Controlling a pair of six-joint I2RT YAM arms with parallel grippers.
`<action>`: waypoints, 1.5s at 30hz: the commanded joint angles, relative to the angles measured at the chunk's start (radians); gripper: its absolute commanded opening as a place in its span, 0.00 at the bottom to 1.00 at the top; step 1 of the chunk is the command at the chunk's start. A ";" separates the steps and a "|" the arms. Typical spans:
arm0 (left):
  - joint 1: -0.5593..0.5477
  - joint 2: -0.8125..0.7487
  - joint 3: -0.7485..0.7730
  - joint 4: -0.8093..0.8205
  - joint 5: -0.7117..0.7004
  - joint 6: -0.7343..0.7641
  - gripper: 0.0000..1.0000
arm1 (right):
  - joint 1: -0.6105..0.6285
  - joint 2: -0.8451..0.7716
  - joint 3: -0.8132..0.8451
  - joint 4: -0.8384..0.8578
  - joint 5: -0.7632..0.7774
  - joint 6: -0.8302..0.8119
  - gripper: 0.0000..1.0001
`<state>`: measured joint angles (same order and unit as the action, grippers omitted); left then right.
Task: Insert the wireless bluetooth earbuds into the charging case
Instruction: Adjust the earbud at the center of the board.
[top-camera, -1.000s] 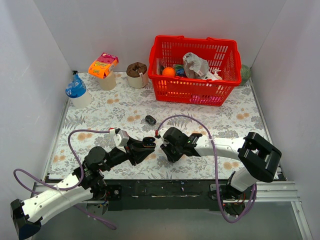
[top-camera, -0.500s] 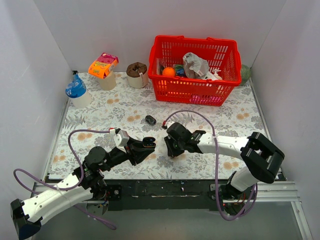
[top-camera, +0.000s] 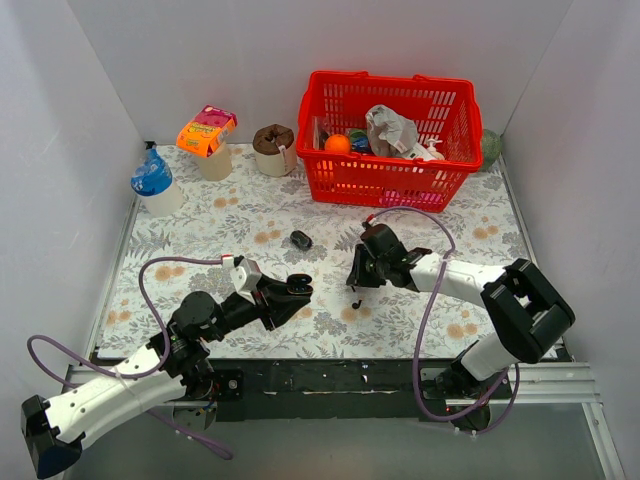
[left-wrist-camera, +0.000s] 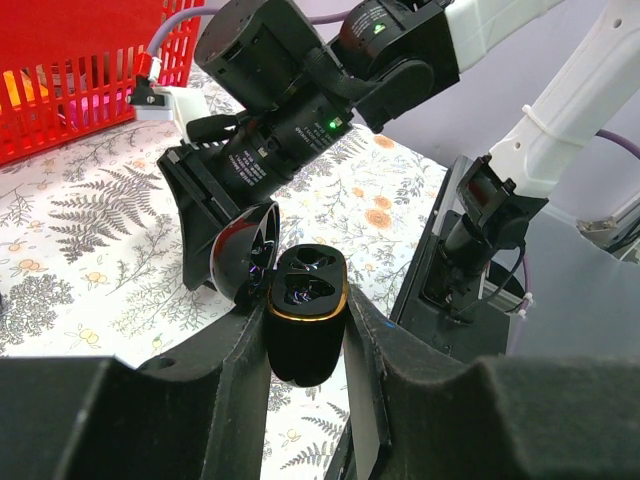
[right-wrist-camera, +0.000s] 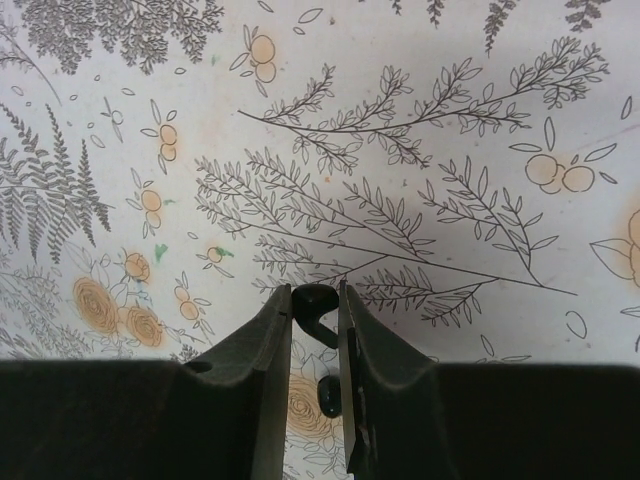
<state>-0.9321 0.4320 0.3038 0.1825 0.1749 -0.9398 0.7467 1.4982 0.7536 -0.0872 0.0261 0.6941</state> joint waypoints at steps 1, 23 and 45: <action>0.001 0.005 0.037 0.005 -0.012 -0.005 0.00 | -0.013 0.045 0.027 0.043 -0.014 0.050 0.01; 0.001 0.024 0.029 0.017 -0.011 -0.008 0.00 | -0.023 0.088 0.127 -0.117 0.003 -0.105 0.56; 0.001 0.033 0.027 0.017 0.005 -0.010 0.00 | 0.082 0.224 0.352 -0.344 0.049 -0.541 0.57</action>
<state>-0.9321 0.4614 0.3038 0.1875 0.1722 -0.9466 0.8234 1.7061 1.0546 -0.3973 0.0502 0.1753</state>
